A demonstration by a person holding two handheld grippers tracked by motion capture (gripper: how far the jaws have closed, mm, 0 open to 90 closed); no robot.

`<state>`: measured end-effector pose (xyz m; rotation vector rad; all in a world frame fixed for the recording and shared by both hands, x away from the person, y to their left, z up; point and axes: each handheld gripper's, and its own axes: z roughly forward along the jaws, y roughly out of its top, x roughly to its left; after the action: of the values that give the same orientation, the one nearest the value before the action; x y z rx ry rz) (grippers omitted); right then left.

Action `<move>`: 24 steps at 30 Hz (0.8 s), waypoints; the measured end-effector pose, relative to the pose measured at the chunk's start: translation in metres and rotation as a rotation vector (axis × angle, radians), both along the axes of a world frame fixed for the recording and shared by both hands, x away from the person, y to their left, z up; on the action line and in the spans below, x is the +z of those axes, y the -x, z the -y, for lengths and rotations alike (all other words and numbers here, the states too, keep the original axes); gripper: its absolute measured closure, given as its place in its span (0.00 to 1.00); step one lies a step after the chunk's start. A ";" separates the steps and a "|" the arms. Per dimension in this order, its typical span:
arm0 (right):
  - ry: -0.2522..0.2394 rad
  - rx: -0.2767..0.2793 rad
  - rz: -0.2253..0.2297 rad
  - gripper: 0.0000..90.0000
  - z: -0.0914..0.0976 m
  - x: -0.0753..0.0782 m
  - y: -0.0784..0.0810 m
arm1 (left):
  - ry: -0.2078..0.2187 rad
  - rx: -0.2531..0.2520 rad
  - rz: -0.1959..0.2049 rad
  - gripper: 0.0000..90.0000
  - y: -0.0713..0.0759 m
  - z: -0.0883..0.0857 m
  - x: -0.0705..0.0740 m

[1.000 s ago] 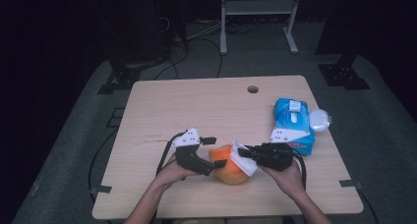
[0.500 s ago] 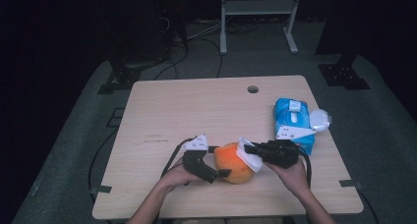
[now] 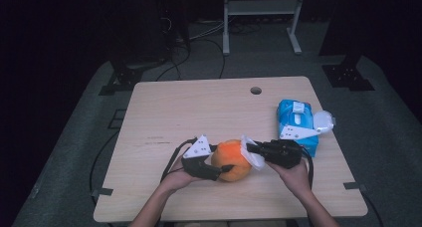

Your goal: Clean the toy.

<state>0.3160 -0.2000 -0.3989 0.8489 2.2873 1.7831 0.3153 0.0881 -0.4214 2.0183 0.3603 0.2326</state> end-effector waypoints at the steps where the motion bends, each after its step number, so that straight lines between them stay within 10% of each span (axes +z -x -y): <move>1: 0.027 0.001 -0.025 0.91 -0.003 -0.009 -0.003 | 0.025 -0.003 -0.030 0.33 -0.002 0.000 -0.007; 11: 0.048 0.127 0.080 0.91 -0.041 0.001 0.018 | 0.048 0.029 -0.063 0.32 -0.003 0.004 -0.011; 24: 0.058 -0.042 0.036 0.91 -0.001 -0.014 -0.001 | 0.061 0.034 -0.080 0.30 -0.006 -0.004 -0.013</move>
<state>0.3168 -0.1994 -0.4131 0.8412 2.2692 1.6927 0.3211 0.0917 -0.4346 1.9667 0.4475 0.1610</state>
